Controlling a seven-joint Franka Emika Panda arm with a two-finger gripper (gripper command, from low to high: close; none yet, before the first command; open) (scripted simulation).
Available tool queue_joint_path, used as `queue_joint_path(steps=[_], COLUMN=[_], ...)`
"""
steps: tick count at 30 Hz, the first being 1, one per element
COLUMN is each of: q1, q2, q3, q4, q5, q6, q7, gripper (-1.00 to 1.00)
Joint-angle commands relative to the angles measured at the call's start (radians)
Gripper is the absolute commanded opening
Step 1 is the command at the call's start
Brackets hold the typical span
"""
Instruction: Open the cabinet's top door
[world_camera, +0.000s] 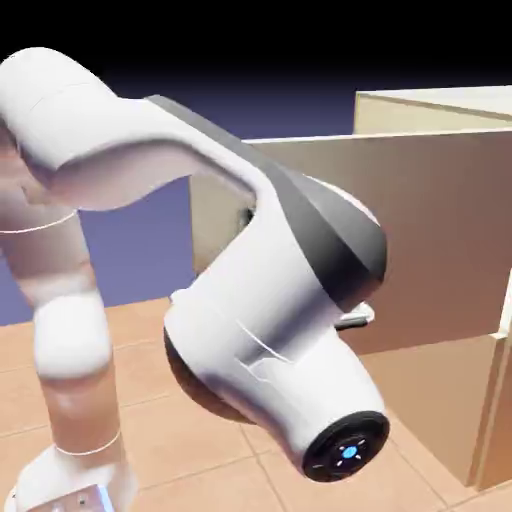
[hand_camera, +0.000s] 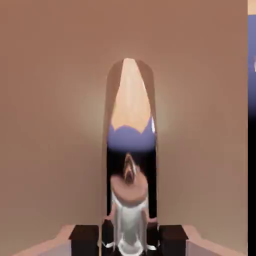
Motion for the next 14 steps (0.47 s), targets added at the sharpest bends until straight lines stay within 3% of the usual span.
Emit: queue_joint_path(steps=[1,14], q1=[0.034,0.505], q2=[-0.001,-0.249], q3=[-0.034,-0.404], q4=[0.005,0.065], q5=[-0.002,-0.068], q6=[-0.002,0.100], q7=[0.000,0.172], gripper=[-1.00,-1.00])
